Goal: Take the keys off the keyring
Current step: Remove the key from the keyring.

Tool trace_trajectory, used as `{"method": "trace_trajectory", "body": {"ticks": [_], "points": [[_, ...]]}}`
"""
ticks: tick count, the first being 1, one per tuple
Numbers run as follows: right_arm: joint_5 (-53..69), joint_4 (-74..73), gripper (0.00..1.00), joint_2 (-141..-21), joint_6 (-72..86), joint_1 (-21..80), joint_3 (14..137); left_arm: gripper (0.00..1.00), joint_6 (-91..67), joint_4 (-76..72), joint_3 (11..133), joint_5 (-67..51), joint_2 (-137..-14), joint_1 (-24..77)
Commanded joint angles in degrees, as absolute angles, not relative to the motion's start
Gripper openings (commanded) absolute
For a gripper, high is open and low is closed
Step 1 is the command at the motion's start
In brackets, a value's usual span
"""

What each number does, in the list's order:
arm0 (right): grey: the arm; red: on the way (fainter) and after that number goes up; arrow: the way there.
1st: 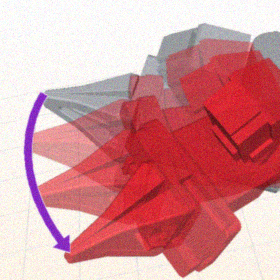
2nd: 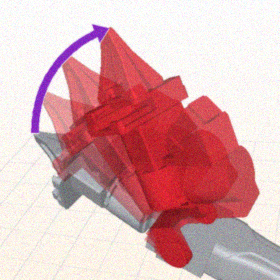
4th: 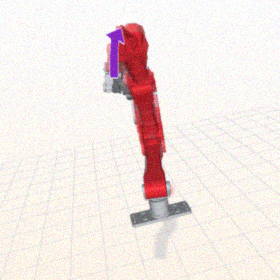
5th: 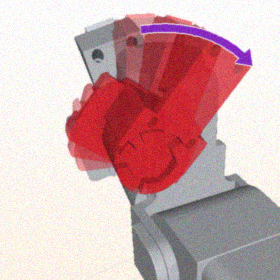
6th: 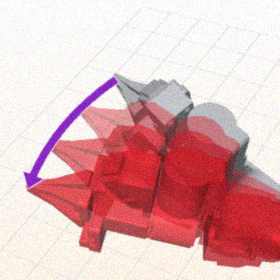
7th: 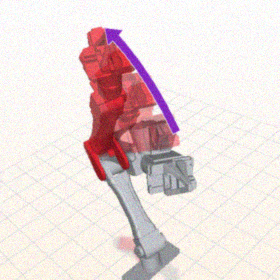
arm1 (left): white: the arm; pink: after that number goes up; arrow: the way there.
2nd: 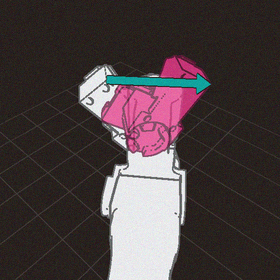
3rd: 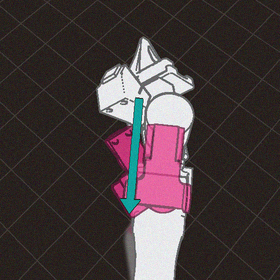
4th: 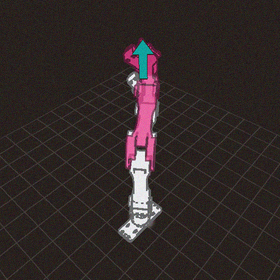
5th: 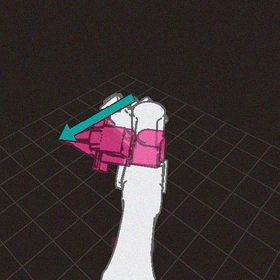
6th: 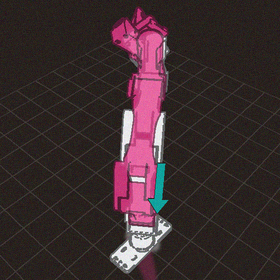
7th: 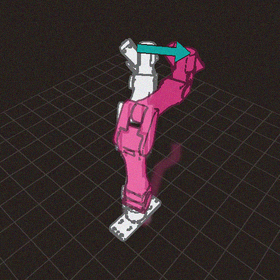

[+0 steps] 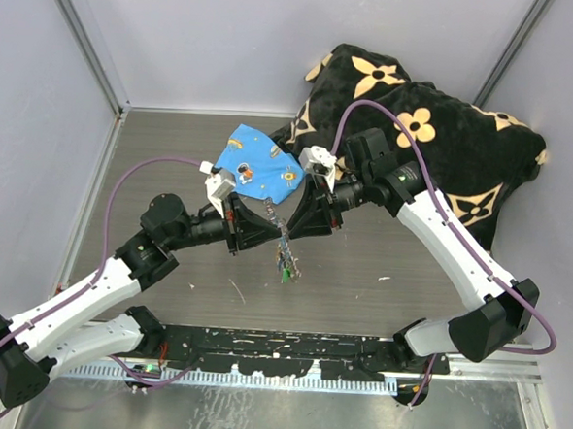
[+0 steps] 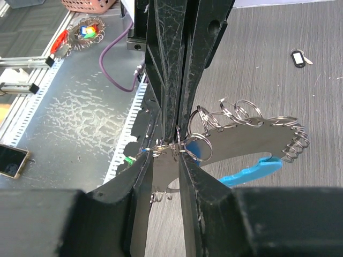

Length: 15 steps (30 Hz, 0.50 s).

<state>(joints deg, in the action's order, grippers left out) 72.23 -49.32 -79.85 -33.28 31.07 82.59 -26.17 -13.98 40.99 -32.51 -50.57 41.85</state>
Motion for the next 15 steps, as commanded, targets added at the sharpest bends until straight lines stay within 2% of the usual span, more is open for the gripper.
{"method": "trace_trajectory", "body": {"ticks": [1,8,15], "points": [[72.64,-46.23,0.31,-79.1,-31.53,32.06,82.9,0.0,-26.81,-20.72,41.84,-31.07,-50.43,42.33],[71.66,-45.33,0.27,-79.37,-30.61,32.53,82.8,0.0,-27.07,-21.12,42.1,-30.9,-50.95,42.54],[70.73,-45.26,0.06,-79.37,-30.76,32.64,82.9,0.0,-26.98,-21.09,41.88,-30.45,-50.7,42.6]]}}
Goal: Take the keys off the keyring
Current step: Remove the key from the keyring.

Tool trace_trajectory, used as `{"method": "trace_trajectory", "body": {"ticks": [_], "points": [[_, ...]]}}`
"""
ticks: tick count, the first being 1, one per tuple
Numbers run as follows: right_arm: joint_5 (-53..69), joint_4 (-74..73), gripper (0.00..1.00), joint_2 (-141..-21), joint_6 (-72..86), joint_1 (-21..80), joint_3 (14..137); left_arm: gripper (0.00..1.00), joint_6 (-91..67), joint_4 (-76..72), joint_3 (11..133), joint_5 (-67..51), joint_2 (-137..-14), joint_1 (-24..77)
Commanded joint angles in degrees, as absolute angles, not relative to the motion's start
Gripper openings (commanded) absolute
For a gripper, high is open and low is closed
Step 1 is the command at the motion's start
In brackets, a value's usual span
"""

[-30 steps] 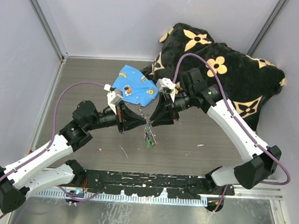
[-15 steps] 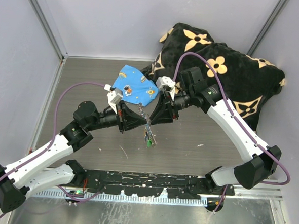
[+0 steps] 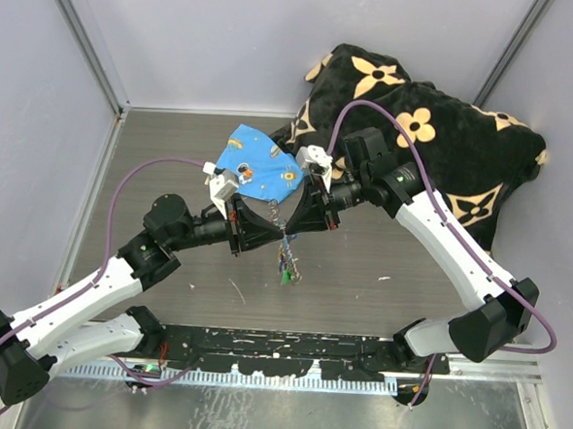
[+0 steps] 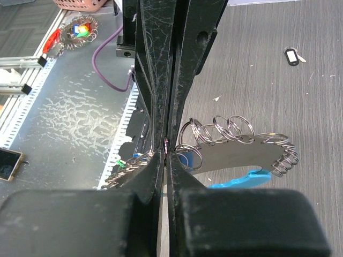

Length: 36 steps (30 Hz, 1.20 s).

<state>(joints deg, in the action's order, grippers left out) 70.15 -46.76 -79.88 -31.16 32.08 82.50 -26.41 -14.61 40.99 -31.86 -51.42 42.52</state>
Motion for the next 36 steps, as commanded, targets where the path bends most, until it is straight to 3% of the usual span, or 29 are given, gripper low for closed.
{"method": "trace_trajectory", "body": {"ticks": [1,5,9,12,17,27,36], "points": [[70.62,-45.26,0.03,-79.4,-30.84,32.69,83.0,0.0,-26.98,-21.09,41.82,-30.41,-50.73,42.58],[68.18,-46.05,0.01,-79.45,-31.27,32.7,83.77,0.03,-27.07,-21.13,41.2,-29.87,-50.46,42.57],[63.54,-49.47,0.01,-79.45,-34.35,32.78,85.54,0.32,-24.87,-17.71,40.68,-28.15,-48.48,42.54],[58.5,-53.93,0.01,-79.73,-38.66,33.82,87.77,0.47,-20.45,-12.86,40.48,-26.6,-45.61,42.54],[45.61,-61.68,0.01,-81.23,-45.99,37.91,92.28,0.56,-12.3,-10.68,37.91,-27.74,-41.31,42.58],[33.63,-75.01,0.01,-87.63,-52.06,41.48,105.11,0.52,-10.19,-23.79,32.06,-29.18,-44.56,44.29],[32.75,-78.09,0.01,-91.15,-52.54,41.59,107.75,0.36,-8.03,-36.76,30.37,-22.91,-51.08,47.94]]}}
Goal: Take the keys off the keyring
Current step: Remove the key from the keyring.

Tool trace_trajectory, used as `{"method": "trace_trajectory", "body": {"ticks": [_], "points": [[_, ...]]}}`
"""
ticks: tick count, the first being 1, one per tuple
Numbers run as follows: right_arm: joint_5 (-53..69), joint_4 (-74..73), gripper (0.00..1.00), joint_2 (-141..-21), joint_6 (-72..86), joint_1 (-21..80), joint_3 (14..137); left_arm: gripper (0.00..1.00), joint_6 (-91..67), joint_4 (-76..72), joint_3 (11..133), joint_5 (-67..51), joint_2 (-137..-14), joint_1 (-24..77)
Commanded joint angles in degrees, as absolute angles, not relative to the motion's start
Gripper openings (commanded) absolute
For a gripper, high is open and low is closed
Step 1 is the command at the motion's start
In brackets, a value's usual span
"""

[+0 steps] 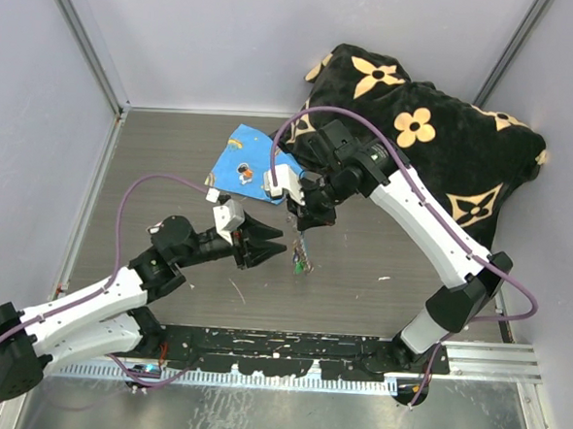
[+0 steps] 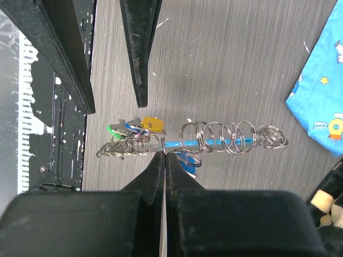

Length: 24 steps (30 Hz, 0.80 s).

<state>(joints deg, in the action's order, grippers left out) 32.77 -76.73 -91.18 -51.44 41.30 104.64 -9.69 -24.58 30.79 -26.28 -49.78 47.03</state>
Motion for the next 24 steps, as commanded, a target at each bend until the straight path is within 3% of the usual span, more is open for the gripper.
{"method": "trace_trajectory", "body": {"ticks": [1,24], "points": [[32.86,-78.2,0.01,-91.41,-52.51,41.61,107.76,0.36,-7.99,-38.04,30.02,-22.42,-51.66,48.14],[36.95,-79.8,0.01,-92.9,-53.28,41.66,109.85,0.32,-5.73,-45.29,29.62,-21.45,-59.74,48.31]]}}
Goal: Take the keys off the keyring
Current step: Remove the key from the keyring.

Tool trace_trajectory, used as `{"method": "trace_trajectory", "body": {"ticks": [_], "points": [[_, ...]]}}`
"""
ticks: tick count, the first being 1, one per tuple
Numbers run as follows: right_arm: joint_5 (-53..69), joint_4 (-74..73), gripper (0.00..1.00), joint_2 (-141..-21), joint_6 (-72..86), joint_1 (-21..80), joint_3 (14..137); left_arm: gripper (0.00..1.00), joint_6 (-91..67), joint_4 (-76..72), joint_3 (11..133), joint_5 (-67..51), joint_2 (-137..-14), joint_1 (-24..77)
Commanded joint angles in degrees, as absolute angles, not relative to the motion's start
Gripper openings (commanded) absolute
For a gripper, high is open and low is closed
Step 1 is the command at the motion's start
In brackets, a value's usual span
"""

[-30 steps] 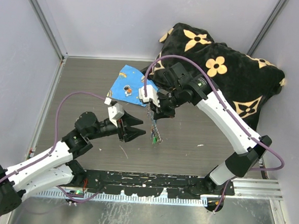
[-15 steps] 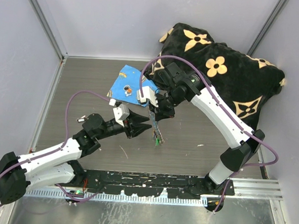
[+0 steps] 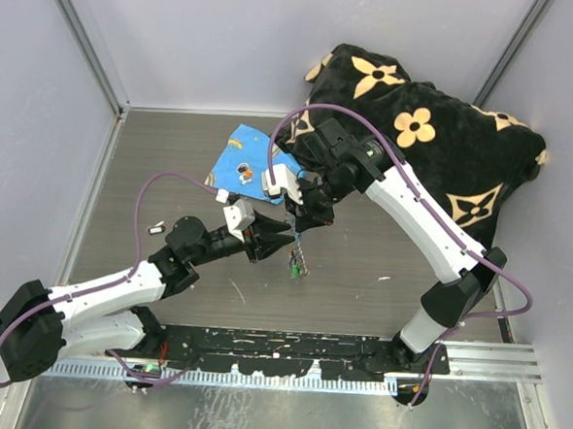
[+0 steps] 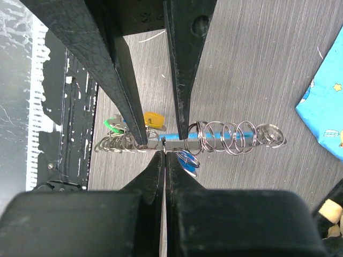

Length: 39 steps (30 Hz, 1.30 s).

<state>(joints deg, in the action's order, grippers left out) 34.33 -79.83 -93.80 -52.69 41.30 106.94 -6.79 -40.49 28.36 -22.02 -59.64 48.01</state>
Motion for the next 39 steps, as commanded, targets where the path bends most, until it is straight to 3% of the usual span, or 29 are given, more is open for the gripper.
{"method": "trace_trajectory", "body": {"ticks": [1,10,35,39], "points": [[37.0,-79.8,0.01,-92.98,-53.33,41.65,109.78,0.32,-5.69,-45.29,29.62,-21.35,-59.76,48.33],[37.44,-79.8,0.01,-92.99,-53.43,41.61,109.67,0.24,-6.14,-45.26,30.32,-21.72,-60.63,48.25],[38.39,-79.8,0.01,-92.67,-53.66,41.58,109.25,0.22,-7.89,-45.72,30.85,-21.45,-60.08,48.33],[38.49,-79.83,0.01,-92.64,-53.66,41.64,109.16,0.13,-8.14,-45.7,31.09,-21.62,-60.34,48.27]]}}
